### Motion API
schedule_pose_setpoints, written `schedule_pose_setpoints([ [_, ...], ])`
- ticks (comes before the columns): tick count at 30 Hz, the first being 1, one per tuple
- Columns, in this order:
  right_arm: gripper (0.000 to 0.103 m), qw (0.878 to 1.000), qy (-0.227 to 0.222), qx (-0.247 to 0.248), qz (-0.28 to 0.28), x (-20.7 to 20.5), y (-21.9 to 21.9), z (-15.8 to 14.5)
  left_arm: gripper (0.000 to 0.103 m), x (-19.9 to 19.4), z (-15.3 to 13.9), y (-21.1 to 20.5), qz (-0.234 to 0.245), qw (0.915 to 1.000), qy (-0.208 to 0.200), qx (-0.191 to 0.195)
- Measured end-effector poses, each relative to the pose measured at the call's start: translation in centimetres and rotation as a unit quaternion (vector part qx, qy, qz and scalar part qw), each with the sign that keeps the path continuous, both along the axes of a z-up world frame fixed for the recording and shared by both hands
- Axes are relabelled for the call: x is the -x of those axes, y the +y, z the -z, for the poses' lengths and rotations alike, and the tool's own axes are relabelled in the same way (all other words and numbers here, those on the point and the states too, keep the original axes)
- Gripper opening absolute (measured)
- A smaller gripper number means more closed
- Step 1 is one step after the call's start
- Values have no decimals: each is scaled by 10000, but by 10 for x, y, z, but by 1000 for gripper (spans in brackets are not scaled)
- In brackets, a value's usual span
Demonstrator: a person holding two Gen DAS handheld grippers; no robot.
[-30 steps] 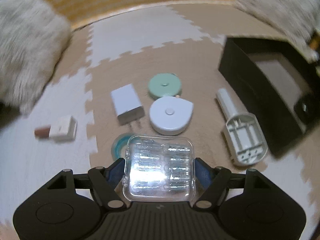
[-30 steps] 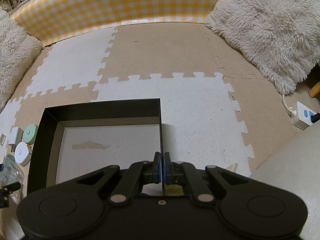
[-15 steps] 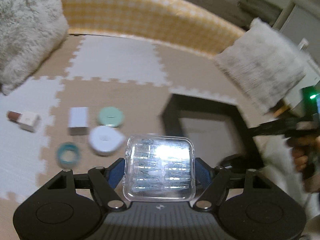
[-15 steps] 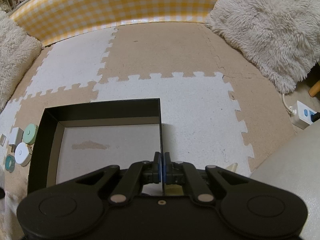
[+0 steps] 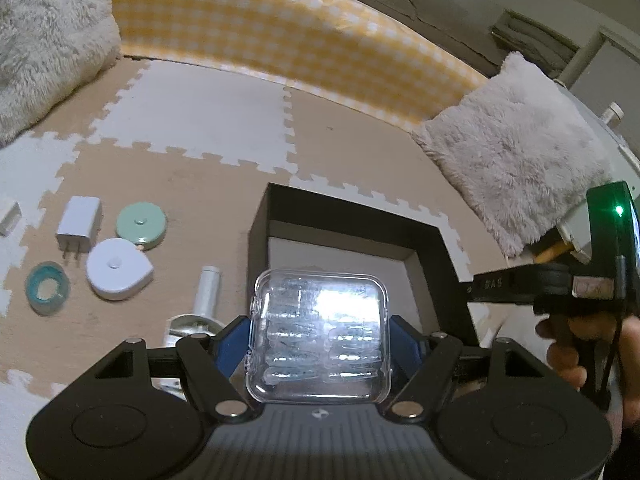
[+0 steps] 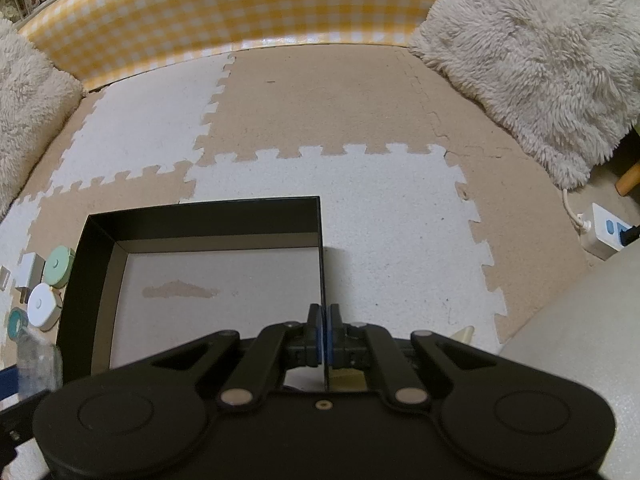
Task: Organize rigid objects
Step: 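Carry the clear blister box with the left gripper into the black box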
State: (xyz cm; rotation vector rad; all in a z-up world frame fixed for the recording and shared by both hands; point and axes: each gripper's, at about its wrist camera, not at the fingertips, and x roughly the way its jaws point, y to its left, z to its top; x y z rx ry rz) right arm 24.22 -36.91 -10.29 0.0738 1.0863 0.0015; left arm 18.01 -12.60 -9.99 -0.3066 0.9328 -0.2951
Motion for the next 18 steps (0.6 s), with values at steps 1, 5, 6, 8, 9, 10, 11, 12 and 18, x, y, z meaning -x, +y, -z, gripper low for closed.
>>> schedule_pose_setpoints([
  [1,3,10000,2,14,-2,0,0,0,75,-2,2,-2,-32,10000,14,39],
  [5,3,10000,8,33,-5,-1,1,0,75,-6,5,-10,-92,9998,-119,-93],
  [6,3,10000,14,34,-7,-1,1,0,75,-7,5,-11,-102,9998,-141,-115],
  [8,3,10000,44,24,-6,-1,1,1,75,-8,7,-11,-121,9998,-147,-118],
  [9,3,10000,52,25,-6,-2,1,2,75,-9,7,-11,-119,9998,-148,-112],
  [10,2,10000,57,33,-7,-2,1,2,75,-9,8,-11,-117,9998,-142,-100],
  [11,3,10000,61,44,-9,-2,1,2,75,-9,8,-10,-112,9998,-134,-89],
  [12,2,10000,65,50,-13,-3,1,2,75,-9,8,-10,-112,9998,-137,-85],
  [18,2,10000,70,36,-5,-3,1,2,81,-8,9,-12,-75,9999,-11,-75],
])
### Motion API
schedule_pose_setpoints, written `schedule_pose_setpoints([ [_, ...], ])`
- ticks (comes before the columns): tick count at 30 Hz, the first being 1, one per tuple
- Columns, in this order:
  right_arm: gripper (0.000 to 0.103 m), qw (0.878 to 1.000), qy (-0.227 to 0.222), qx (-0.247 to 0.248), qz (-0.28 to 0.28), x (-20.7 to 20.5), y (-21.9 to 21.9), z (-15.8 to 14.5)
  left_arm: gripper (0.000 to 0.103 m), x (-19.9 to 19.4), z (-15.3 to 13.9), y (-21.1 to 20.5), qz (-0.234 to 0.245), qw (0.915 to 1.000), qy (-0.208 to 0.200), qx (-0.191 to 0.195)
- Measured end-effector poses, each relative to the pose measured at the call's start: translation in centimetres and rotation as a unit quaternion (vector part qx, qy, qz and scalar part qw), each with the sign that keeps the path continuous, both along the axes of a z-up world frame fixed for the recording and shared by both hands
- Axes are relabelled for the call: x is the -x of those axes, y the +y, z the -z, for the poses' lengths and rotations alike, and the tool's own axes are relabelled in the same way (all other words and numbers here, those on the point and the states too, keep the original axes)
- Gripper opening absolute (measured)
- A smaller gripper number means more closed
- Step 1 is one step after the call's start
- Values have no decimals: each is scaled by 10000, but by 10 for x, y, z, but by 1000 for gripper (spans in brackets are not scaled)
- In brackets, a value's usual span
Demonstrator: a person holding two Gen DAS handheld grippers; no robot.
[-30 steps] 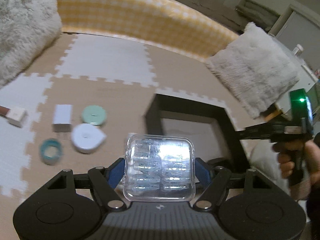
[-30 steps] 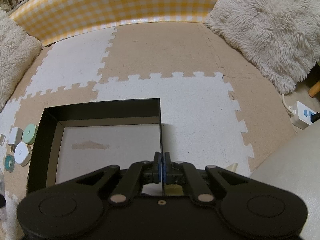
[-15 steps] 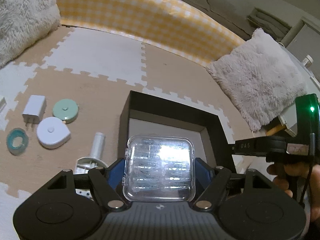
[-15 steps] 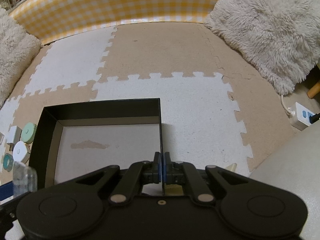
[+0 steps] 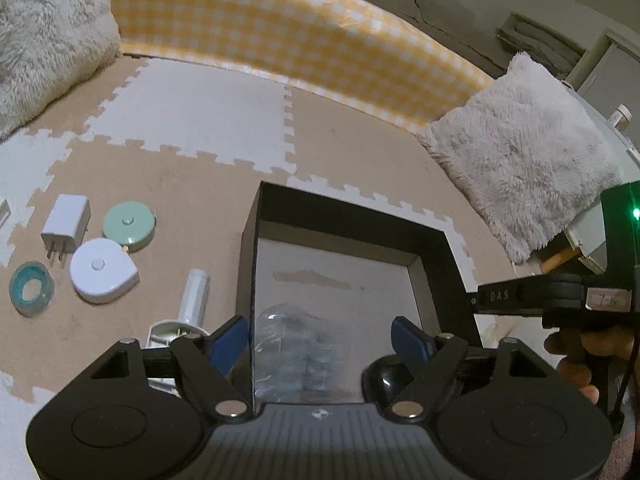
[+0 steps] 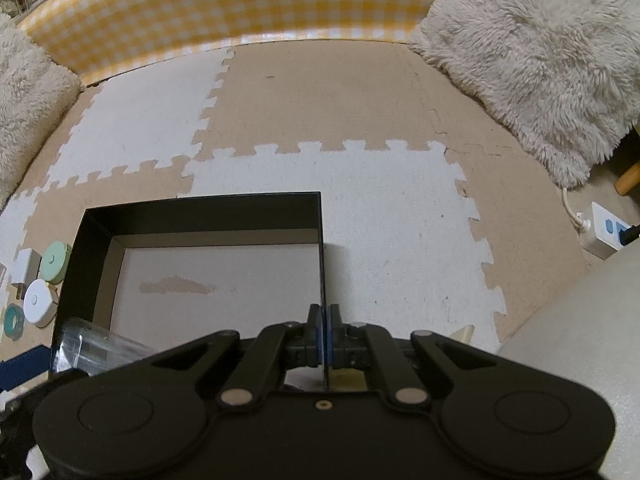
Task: Organize rigid objects
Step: 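Carry the clear blister box with the left gripper into the black box, then release the blister box and withdraw the left gripper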
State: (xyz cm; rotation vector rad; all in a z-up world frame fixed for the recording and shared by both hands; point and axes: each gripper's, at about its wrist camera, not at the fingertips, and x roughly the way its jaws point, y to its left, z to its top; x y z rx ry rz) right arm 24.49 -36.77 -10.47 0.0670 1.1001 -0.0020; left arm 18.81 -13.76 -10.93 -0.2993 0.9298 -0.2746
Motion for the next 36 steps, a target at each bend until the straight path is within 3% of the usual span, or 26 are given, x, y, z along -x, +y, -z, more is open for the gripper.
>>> schedule_pose_setpoints([
  [11,2,10000,1,-3,0,0,0,0,82,7,0,-3,146,9996,130,-190],
  [22,2,10000,2,9,-13,0,0,0,98,13,-4,-6,281,9986,67,-448],
  [26,2,10000,2,5,-13,1,0,1,103,13,-6,-1,385,9977,-71,-560],
  [36,2,10000,-4,5,-19,1,0,1,103,5,-23,26,304,9940,-393,-971],
])
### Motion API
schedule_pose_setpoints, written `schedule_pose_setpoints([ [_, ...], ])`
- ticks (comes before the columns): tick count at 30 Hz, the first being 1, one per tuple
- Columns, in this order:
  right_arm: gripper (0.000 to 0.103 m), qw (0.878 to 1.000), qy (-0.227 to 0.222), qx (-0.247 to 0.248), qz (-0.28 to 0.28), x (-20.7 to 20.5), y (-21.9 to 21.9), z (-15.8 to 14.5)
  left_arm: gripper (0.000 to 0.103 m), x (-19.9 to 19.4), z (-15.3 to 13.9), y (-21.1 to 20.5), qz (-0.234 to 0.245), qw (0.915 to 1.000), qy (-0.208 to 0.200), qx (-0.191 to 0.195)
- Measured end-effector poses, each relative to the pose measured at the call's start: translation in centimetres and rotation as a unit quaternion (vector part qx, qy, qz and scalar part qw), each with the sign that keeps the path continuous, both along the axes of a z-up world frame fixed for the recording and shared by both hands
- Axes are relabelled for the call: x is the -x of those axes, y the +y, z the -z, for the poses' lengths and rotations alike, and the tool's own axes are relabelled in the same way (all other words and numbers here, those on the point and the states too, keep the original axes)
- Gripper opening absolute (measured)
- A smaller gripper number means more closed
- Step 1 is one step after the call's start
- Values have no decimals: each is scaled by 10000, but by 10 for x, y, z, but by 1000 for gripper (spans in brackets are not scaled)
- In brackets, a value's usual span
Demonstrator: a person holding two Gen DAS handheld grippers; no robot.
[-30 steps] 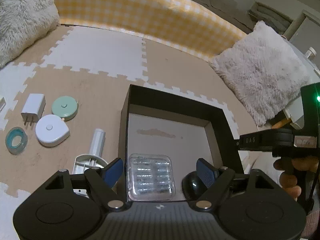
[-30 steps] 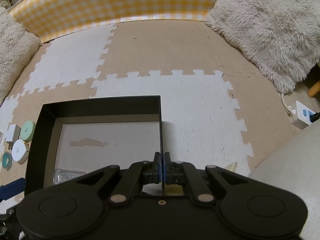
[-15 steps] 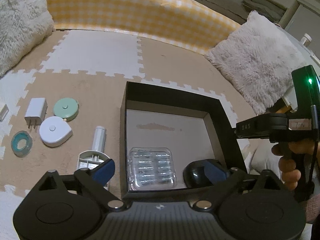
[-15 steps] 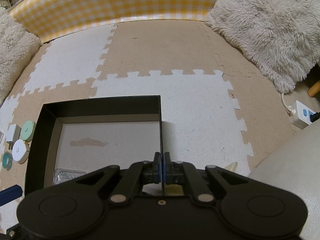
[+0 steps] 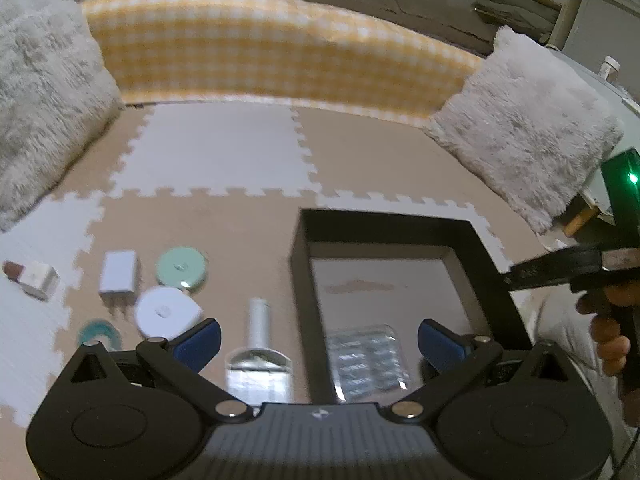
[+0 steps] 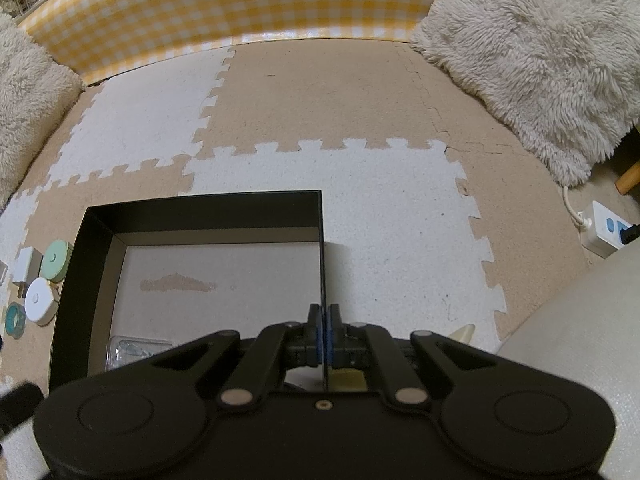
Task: Organize rigid objects
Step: 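Release the blister box and withdraw the left gripper, then grasp the teal tape roll with the left gripper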
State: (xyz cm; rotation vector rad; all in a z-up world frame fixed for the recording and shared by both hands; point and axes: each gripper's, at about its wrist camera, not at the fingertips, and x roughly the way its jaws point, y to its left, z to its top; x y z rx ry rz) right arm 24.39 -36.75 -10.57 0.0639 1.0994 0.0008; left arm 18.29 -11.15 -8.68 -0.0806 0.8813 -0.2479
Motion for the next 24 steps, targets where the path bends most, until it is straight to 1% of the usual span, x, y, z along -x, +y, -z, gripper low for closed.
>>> schedule_pose_setpoints([
  [3,2,10000,-7,10,-16,1,1,1,103,-3,-2,13,-79,9999,-51,-80],
  [7,2,10000,-7,4,-15,1,1,1,103,-8,-1,31,-268,9996,-7,-114],
  [15,2,10000,-4,-6,-16,1,1,1,103,-17,1,74,-804,9966,-65,-160],
  [20,2,10000,-9,-8,-15,1,1,1,103,-20,8,92,-1086,9936,86,-306],
  [24,2,10000,-10,-4,-23,1,1,1,101,-22,21,105,-1347,9899,220,-395],
])
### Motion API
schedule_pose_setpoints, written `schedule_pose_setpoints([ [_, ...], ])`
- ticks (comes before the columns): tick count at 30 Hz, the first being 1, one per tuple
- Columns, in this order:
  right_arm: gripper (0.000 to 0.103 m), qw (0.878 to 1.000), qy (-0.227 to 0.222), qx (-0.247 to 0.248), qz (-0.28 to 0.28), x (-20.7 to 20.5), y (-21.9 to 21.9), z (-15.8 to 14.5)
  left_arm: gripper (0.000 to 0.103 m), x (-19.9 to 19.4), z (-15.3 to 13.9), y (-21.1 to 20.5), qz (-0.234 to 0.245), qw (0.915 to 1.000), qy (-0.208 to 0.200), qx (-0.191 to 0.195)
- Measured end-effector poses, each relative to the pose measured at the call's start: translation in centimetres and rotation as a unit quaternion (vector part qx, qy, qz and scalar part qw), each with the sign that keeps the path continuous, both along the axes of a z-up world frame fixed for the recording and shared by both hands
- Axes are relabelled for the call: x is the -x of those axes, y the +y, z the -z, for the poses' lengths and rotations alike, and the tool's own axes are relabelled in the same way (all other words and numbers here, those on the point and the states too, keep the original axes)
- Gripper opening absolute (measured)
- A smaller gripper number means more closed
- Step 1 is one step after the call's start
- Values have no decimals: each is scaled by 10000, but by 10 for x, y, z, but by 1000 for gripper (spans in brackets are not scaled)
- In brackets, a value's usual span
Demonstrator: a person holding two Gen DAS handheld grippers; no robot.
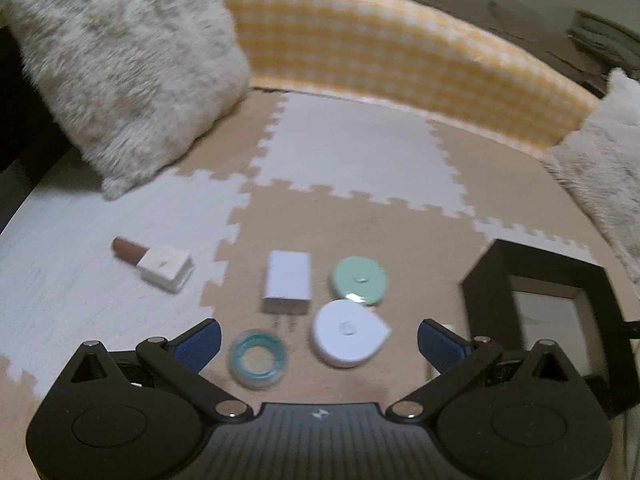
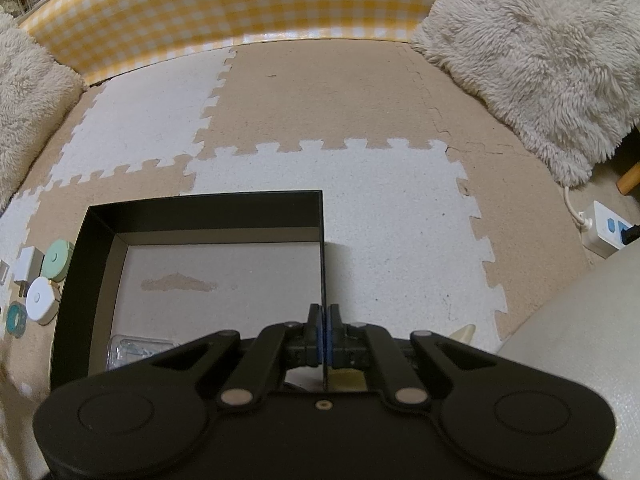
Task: Organize rigid objects
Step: 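Grasp the teal tape roll with the left gripper, then carry the teal tape roll into the black box and release it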
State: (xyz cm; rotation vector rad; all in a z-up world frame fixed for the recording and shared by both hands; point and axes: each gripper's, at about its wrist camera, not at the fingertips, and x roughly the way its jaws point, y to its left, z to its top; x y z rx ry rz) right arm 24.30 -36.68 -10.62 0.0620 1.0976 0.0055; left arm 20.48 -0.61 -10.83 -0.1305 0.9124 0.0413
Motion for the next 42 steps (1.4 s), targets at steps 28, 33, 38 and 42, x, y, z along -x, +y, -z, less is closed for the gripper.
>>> schedule_pose_setpoints([
  [28,5,9993,296,-228,60,14,-10,2,45,-6,47,22,-532,9978,347,-166],
  [33,5,9991,351,-243,27,25,-11,-1,45,-3,45,23,-599,9977,317,-97],
  [38,11,9990,398,-200,-9,32,-11,-1,44,0,32,21,-564,9983,120,34],
  [42,11,9985,438,-317,-12,34,-16,1,44,-1,11,9,-320,9991,-172,234],
])
